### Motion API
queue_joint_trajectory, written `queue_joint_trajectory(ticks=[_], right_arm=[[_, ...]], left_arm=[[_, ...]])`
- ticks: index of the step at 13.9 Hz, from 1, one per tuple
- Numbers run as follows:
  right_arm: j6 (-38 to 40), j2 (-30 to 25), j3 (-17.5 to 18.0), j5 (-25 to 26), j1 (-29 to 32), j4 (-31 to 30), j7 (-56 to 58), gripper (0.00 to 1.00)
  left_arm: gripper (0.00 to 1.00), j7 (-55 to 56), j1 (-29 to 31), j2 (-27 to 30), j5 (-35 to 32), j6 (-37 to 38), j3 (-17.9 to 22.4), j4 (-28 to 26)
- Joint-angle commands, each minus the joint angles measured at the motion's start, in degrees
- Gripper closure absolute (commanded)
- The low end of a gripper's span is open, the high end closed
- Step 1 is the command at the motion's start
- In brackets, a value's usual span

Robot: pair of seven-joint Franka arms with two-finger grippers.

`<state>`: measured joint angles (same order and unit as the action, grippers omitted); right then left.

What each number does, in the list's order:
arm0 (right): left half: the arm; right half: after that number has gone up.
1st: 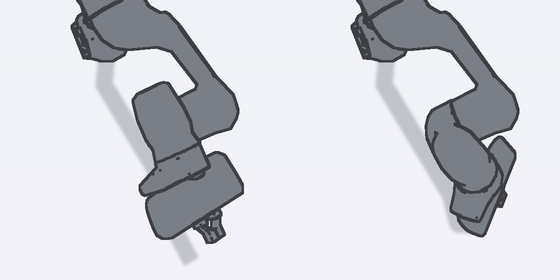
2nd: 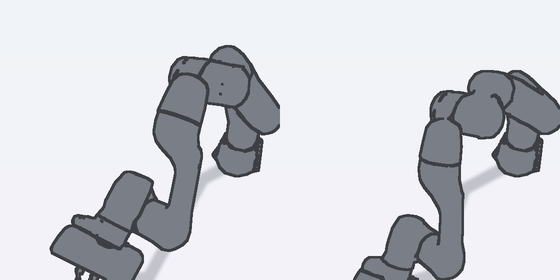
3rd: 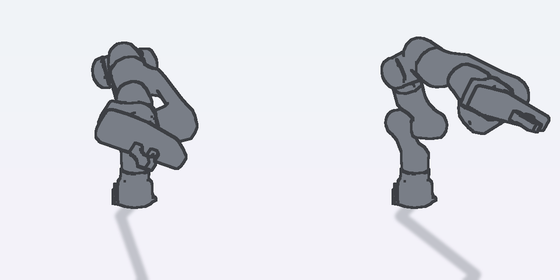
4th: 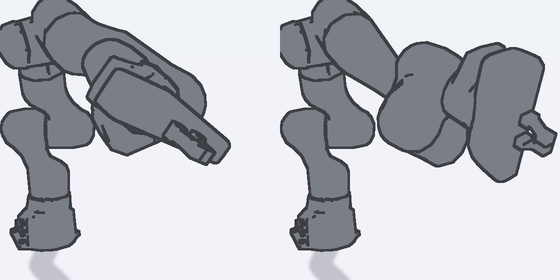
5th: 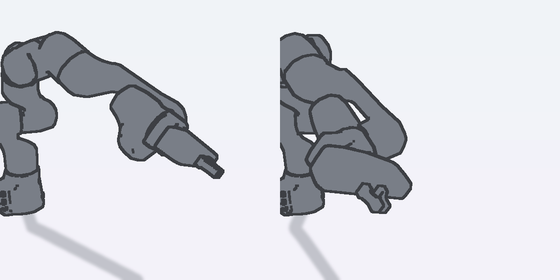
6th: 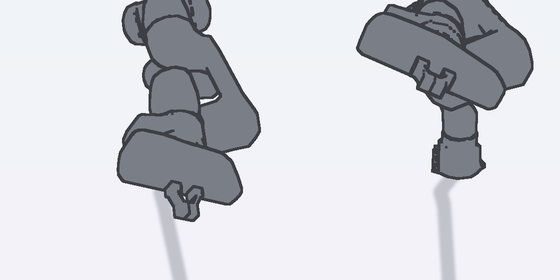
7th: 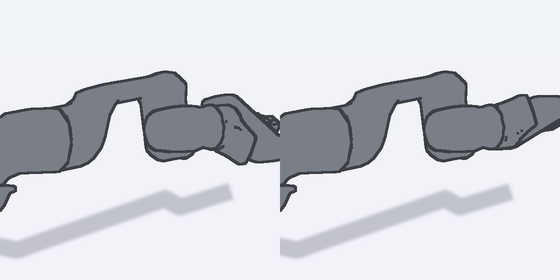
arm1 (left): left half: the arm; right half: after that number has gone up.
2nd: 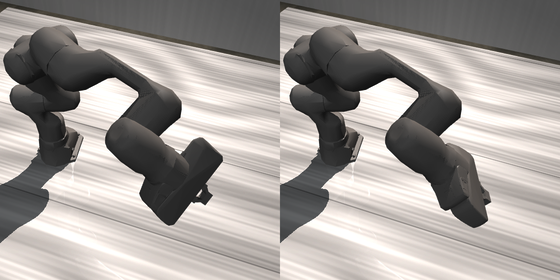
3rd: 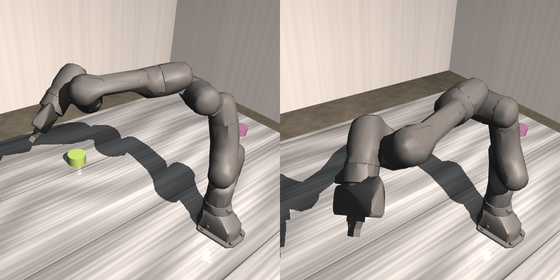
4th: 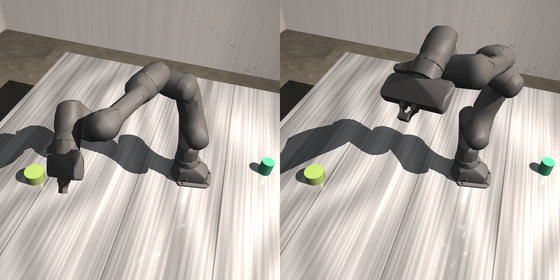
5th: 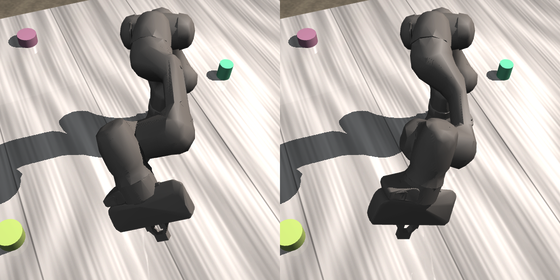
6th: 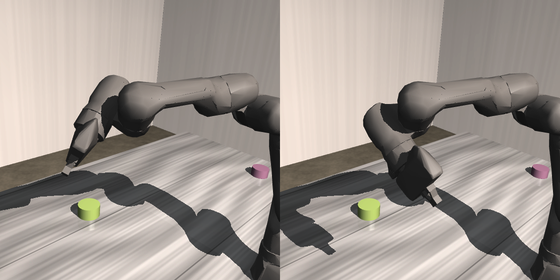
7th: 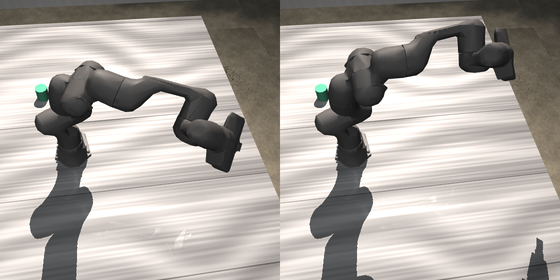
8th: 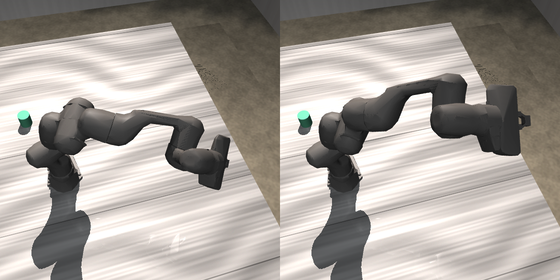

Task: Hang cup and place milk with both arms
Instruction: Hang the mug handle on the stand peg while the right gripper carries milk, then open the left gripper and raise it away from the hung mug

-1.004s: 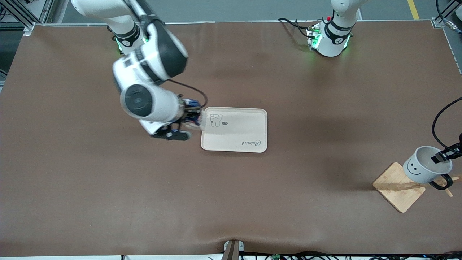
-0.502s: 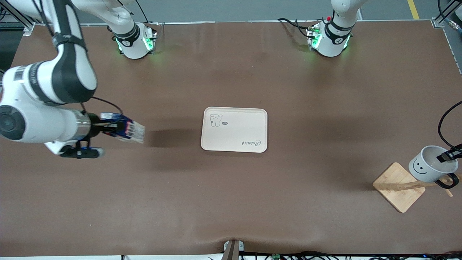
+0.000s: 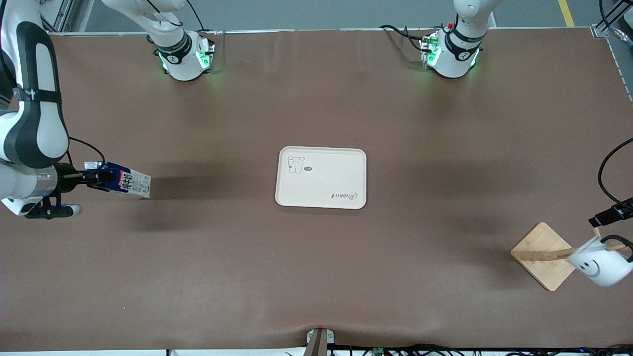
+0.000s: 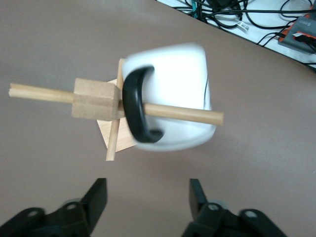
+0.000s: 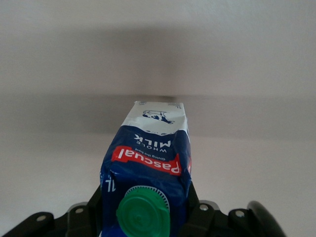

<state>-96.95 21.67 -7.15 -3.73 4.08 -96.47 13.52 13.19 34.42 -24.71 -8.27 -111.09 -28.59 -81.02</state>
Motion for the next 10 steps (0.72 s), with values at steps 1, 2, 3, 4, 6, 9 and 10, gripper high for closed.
queue_joint_trajectory(ticks=[1, 2, 3, 4, 6, 9, 10], right_arm=[[-2.3, -1.4, 1.4, 1.9, 1.3, -3.7, 0.3, 1.0], [-2.9, -1.3, 1.4, 1.9, 1.8, -4.6, 0.8, 1.0], [-3.4, -1.4, 1.4, 1.9, 1.8, -5.3, 1.1, 1.0], [-3.6, -1.5, 1.4, 1.9, 1.7, -5.7, 1.1, 1.0], [-3.7, -1.4, 1.4, 1.8, 1.8, -5.7, 1.1, 1.0], [-3.7, -1.5, 1.4, 1.8, 1.8, -5.8, 1.1, 1.0], [-3.7, -1.4, 1.4, 1.9, 1.8, -5.8, 1.1, 1.0]], left_arm=[[0.0, -0.4, -0.5, 2.5, -0.3, 4.1, -0.9, 0.1], [0.0, -0.4, -0.8, 3.3, -0.3, 5.6, -1.6, 0.2], [0.0, -0.5, -0.8, 4.4, -0.3, 7.1, -1.9, 0.2], [0.0, -0.5, -0.8, 5.2, -0.3, 8.3, -2.4, 0.2], [0.0, -0.6, -0.8, 7.1, -0.3, 11.6, -3.1, 0.3], [0.0, -0.6, -0.8, 9.8, -0.3, 15.2, -4.6, 0.4], [0.0, -0.7, -0.8, 10.9, -0.3, 15.9, -4.7, 0.4]])
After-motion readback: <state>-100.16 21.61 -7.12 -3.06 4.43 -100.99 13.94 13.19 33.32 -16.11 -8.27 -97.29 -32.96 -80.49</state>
